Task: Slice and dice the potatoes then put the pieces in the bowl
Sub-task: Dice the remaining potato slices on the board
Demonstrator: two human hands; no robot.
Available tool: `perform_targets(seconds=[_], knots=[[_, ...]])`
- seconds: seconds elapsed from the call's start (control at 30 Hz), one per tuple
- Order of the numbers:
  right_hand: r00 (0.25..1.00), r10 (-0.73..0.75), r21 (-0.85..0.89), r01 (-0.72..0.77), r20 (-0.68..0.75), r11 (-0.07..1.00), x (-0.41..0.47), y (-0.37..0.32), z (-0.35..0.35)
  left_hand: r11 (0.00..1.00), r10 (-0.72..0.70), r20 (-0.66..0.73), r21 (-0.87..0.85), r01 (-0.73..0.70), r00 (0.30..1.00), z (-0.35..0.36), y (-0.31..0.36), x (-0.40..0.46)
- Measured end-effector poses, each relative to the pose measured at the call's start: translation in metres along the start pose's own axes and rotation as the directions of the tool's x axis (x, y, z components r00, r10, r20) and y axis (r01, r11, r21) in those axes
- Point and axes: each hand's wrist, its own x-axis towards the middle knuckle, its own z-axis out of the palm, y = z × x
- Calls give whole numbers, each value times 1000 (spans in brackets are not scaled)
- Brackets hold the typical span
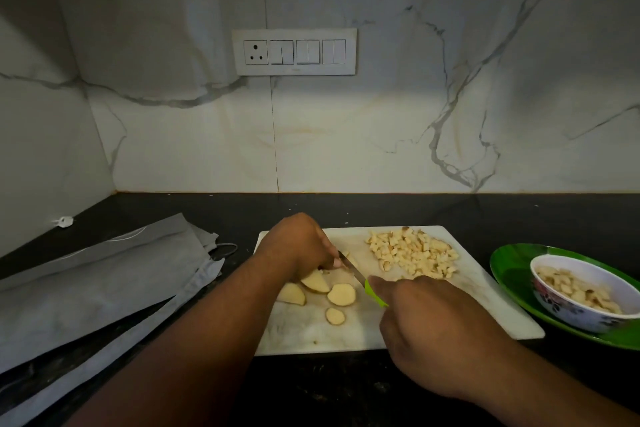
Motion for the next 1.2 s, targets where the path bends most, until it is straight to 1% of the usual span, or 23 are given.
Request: perform_targets(seconds=[0.13,0.27,0.33,0.47,0.57,0.67,0.73,0.83,0.9,0.97,1.07,1.13,1.2], knots=[[1000,-2,34,3,-4,999,-20,8,-2,1000,31,23,4,-31,999,-3,0,0],[990,67,91,-56,-125,994,-2,9,-7,997,71,14,-22,-70,997,-4,-6,-2],[984,100,89,-87,-146,992,6,3,-2,996,83,-20,-10,-83,996,-3,-8,-3],[995,80,76,-75,-64,994,-2,-9,12,996,81,-141,-35,-87,987,-2,-12,-2],[998,67,42,-67,1,997,-6,-9,12,994,77,-192,-58,-89,978,-2,-15,-1],[997,70,28,-70,27,997,-6,-8,11,994,81,-165,-53,-91,983,1,-16,-2],[995,100,1,-100,20,995,-7,-5,10,994,86,-141,-53,-95,986,3,-17,-3],[987,161,-42,-161,-8,986,-11,0,7,992,92,-147,-70,-104,985,3,-18,-3],[982,188,-35,-189,-22,981,-13,3,5,992,99,-155,-62,-110,983,1,-18,-4],[983,182,-17,-183,-27,983,-13,3,4,989,116,-175,-67,-130,978,1,-17,-5],[993,115,10,-115,7,993,-12,-3,8,977,169,-187,-97,-189,968,2,-9,-9],[992,123,8,-123,32,992,-13,-2,11,970,209,-150,-94,-224,966,4,-3,-12],[985,173,-11,-173,20,985,-12,7,12,968,231,-97,-79,-239,968,5,0,-14]])
